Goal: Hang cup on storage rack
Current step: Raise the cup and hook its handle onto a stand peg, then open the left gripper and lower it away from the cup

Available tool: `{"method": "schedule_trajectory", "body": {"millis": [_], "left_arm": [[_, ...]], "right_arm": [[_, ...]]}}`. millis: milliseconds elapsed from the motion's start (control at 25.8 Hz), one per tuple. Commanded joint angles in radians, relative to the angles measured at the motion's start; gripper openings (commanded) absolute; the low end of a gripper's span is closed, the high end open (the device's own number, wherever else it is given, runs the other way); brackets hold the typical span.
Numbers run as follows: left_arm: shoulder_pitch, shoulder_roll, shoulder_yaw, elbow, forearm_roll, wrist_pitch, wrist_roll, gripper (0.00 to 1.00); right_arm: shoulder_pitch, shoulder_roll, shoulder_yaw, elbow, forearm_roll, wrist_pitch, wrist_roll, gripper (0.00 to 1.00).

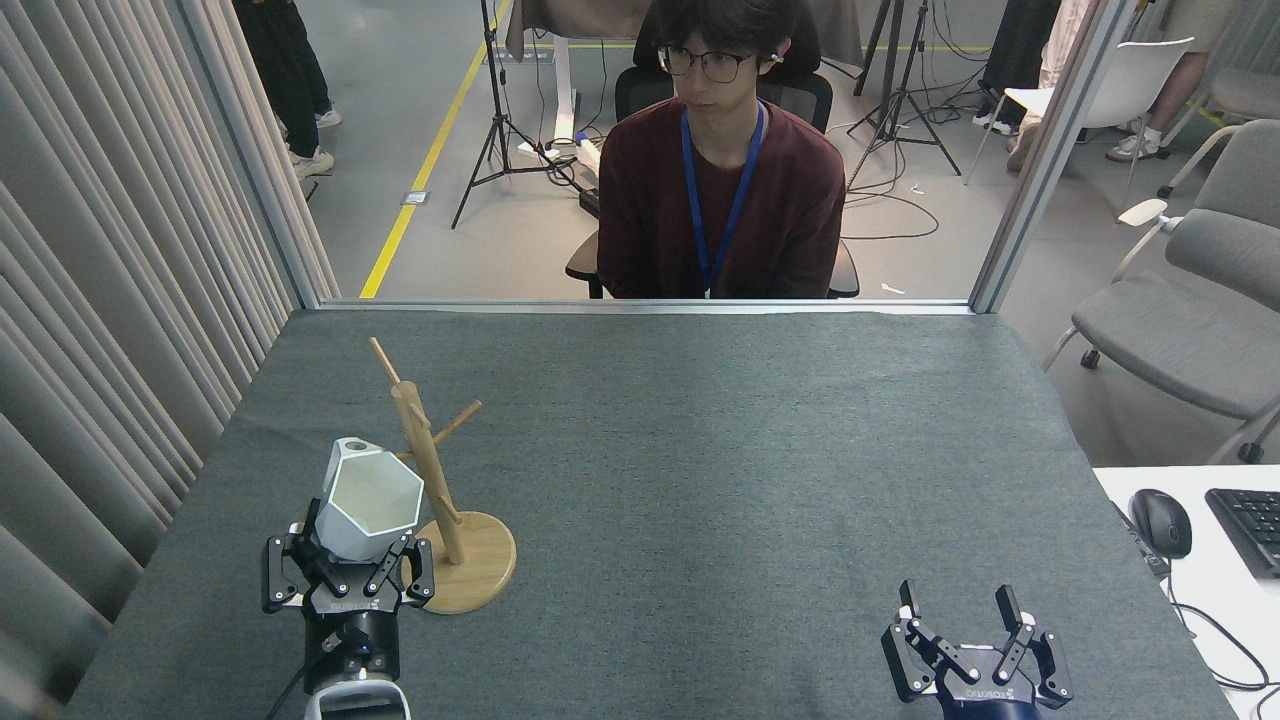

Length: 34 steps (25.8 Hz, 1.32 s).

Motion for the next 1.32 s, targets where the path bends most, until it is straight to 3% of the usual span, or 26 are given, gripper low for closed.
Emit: {"method": "schedule_trajectory", "body": {"millis": [0,77,155,581,1123,1277], "left_arm": [[-0.005,0.0,-0.001,0.008,-0.026,0.003,0.01,0.63],[-0.005,0.0,-0.001,0.013,-0.032,0.003,0.031,0.76],[-0.005,0.0,-0.001,0.013,-0.032,0.004,0.057,0.99],[0.009,0.005,-0.049,-0.006,-0.032,0.021,0.1,0.99],[0.121,0.018,-0.072,-0.075,-0.019,0.027,0.11,0.99],[0.173,0.026,-0.072,-0.11,0.037,0.012,0.11,0.99]], "right_arm": [[-0.003,0.006,0.0,0.012,0.0,-0.003,-0.001,0.99],[-0.005,0.007,0.0,0.014,0.0,-0.003,-0.001,0.99],[-0.005,0.007,0.0,0.015,0.0,-0.003,-0.001,0.99],[-0.006,0.006,0.0,0.017,-0.017,-0.005,-0.003,0.99],[-0.008,0.007,0.001,0.018,-0.017,-0.006,-0.003,0.99],[-0.009,0.007,0.001,0.017,-0.017,-0.006,-0.003,0.99]]}}
